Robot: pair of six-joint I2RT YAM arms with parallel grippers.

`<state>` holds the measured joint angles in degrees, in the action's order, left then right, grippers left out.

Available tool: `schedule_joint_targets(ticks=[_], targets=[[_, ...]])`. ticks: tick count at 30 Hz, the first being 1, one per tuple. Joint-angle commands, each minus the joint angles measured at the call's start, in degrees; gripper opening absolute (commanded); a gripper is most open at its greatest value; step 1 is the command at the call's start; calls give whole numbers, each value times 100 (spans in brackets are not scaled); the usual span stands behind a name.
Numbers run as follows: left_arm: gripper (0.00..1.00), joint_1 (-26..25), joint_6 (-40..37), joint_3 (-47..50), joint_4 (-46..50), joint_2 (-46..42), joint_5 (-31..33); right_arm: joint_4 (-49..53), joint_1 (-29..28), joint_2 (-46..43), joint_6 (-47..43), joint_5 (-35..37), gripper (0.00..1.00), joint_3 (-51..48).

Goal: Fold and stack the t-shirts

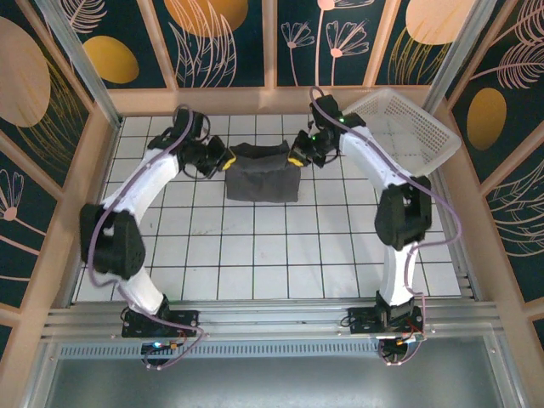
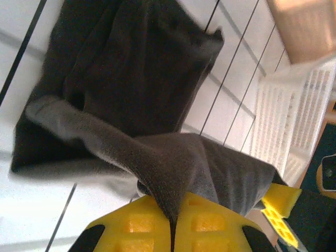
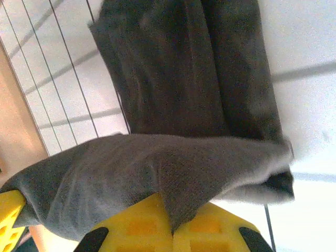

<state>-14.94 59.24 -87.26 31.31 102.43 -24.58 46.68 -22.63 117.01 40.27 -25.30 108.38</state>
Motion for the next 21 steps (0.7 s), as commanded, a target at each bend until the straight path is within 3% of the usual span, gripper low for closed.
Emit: schedule_joint_targets(ticks=[1, 3, 4, 5, 7, 9, 12, 15, 18, 21], targets=[[0, 229, -37, -883, -486, 920, 221, -332, 205, 879, 170, 135, 0, 976], [0, 330, -101, -1412, -495, 1533, 313, -402, 300, 1518, 80, 34, 0, 1658], [0, 371, -152, -1641, -483, 1830, 367, -411, 356, 1889, -30, -104, 8, 2122], [7, 399, -175, -1820, -483, 2049, 404, -438, 378, 2183, -171, -288, 19, 2455], [39, 430, -219, -2090, -625, 2441, 322, -150, 452, 2712, -424, -446, 37, 3275], [57, 432, -216, -2320, -565, 2582, 310, 32, 509, 2768, -640, -358, 47, 3505], [68, 398, -158, -2116, -530, 2176, 496, -328, 560, 2090, -816, -246, 57, 2547], [69, 255, 230, -1161, -850, 1360, 406, -917, 564, 1062, -826, 5, 58, 1159], [68, -113, 957, 83, -1235, 504, 199, -1623, 517, -69, -630, 171, 58, -410], [68, -584, 2216, 1492, -1960, -232, 178, -2519, 419, -1179, -336, 231, 58, -1948]])
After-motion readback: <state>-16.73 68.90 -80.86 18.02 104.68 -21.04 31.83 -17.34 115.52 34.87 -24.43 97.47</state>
